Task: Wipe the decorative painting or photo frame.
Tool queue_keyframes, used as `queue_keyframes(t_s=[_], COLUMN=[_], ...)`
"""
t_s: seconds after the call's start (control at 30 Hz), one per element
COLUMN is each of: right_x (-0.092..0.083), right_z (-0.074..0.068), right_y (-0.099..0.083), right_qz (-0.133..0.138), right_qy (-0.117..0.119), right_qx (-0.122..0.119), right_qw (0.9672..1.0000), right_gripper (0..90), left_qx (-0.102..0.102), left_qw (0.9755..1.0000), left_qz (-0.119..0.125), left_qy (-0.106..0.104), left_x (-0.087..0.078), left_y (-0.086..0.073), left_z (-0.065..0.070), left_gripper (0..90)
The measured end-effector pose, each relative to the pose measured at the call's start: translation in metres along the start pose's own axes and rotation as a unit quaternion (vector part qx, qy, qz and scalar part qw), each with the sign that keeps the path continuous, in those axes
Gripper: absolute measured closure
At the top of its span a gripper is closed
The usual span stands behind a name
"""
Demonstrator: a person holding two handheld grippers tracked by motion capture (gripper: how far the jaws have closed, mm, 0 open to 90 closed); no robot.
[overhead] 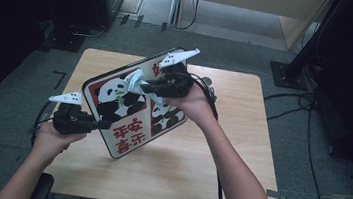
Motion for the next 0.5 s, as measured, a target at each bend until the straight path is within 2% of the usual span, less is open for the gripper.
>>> queue_keyframes(t_s=[0.1,0.23,0.5], right_x=[0.002,0.005,0.009], right_z=[-0.002,-0.004,-0.005], right_y=[0.014,0.026,0.021], right_qz=[0.002,0.001,-0.007], right_qy=[-0.002,-0.005,0.001], right_qx=[-0.013,-0.015,-0.014], right_qw=[0.9999,0.9999,0.9999], right_gripper=[80.5,80.4,80.4], left_qx=[0.0,-0.003,-0.003], left_qw=[1.0,1.0,1.0], left_qz=[0.0,0.0,-0.001], left_qy=[0.0,-0.001,-0.002], left_x=[0.0,0.0,-0.001], left_y=[0.0,0.0,0.0], left_z=[0.0,-0.001,-0.001], left_gripper=[77.4,77.5,77.4])
Point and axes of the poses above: each handheld gripper's, and its own axes: x roughly forward along the jaws, y roughly out of its top, z roughly to its right, the point moved 5 cm from there along x, roughly forward along the jaws, and after that the axes turned 11 degrees about z, right-handed, at the moved point
